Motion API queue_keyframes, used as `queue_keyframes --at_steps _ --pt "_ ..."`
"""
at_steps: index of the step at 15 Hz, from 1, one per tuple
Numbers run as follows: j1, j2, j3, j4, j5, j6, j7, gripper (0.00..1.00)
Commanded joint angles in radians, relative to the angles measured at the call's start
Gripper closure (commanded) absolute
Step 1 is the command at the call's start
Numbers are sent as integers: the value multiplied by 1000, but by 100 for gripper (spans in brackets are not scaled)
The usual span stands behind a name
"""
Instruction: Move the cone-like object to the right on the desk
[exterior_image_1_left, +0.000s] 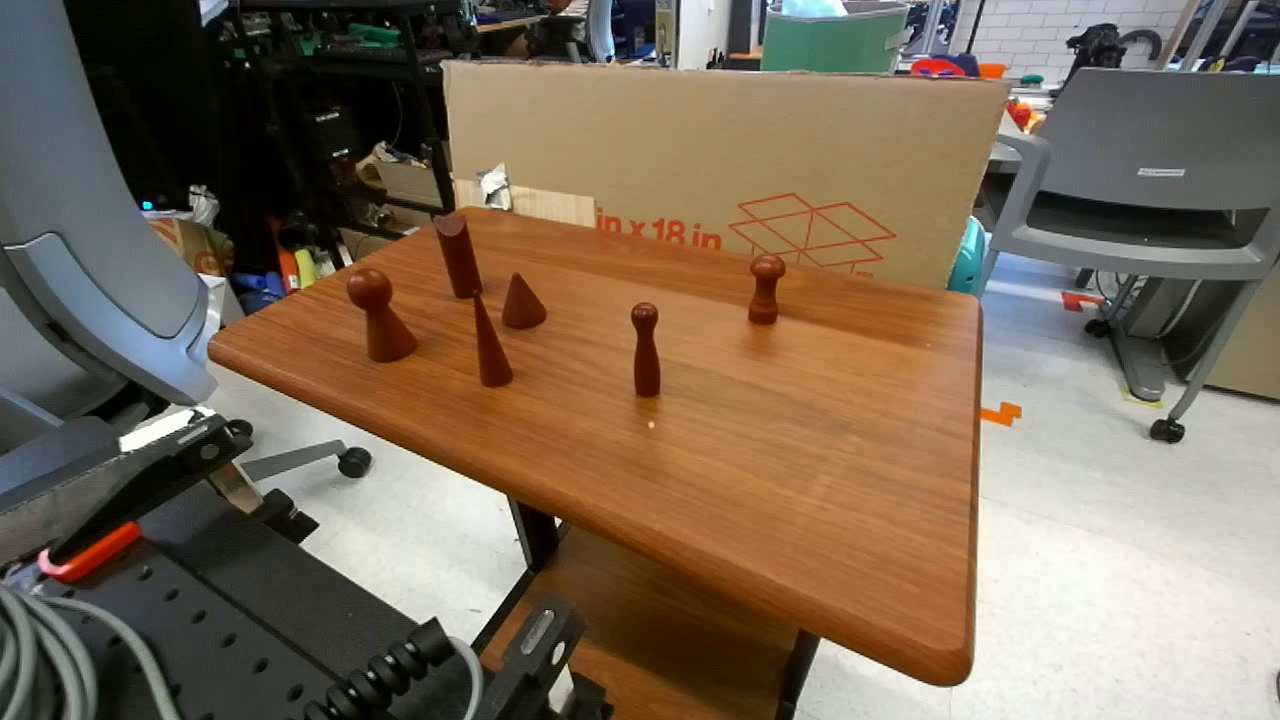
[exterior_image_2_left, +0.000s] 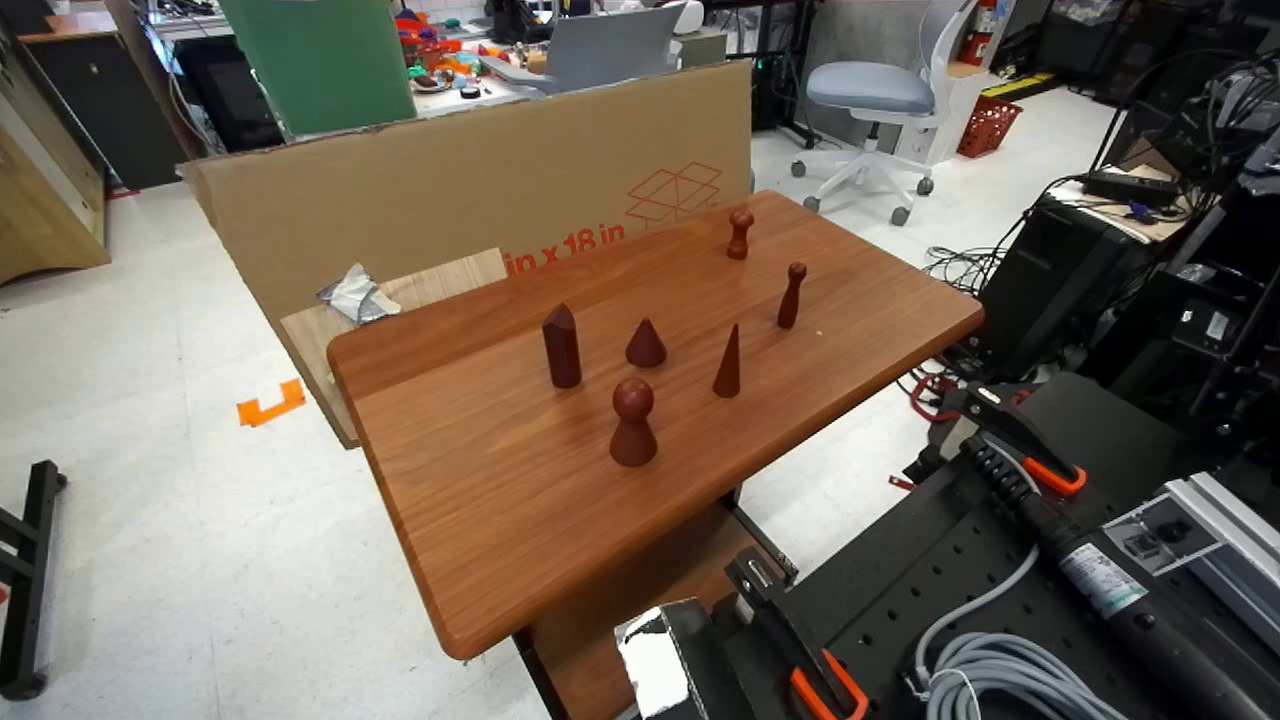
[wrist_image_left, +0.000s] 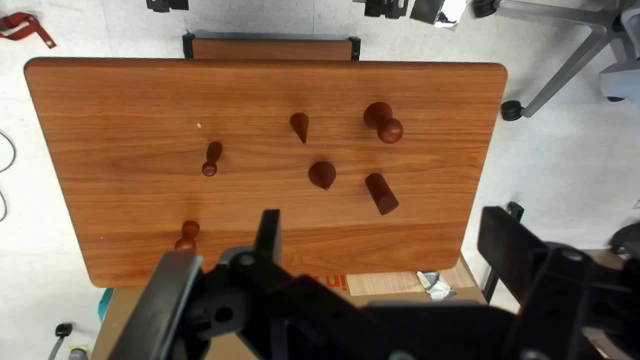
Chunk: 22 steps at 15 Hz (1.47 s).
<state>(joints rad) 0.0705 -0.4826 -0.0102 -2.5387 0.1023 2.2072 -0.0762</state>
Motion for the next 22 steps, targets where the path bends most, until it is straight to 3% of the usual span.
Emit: queue_keyframes --at_steps 1,6,10,13,20,21,22 --pt "-15 201 4 43 -23 119 -13 0" --pt "-19 399 7 59 -28 215 -11 0" --pt "-32 527 9 82 -93 270 65 0" --pt "-32 631 5 129 -150 300 117 0" --pt "-17 823 11 258 -156 315 114 0" --pt "-10 846 7 274 -169 314 124 25" --pt "-5 865 4 287 -176 313 128 26"
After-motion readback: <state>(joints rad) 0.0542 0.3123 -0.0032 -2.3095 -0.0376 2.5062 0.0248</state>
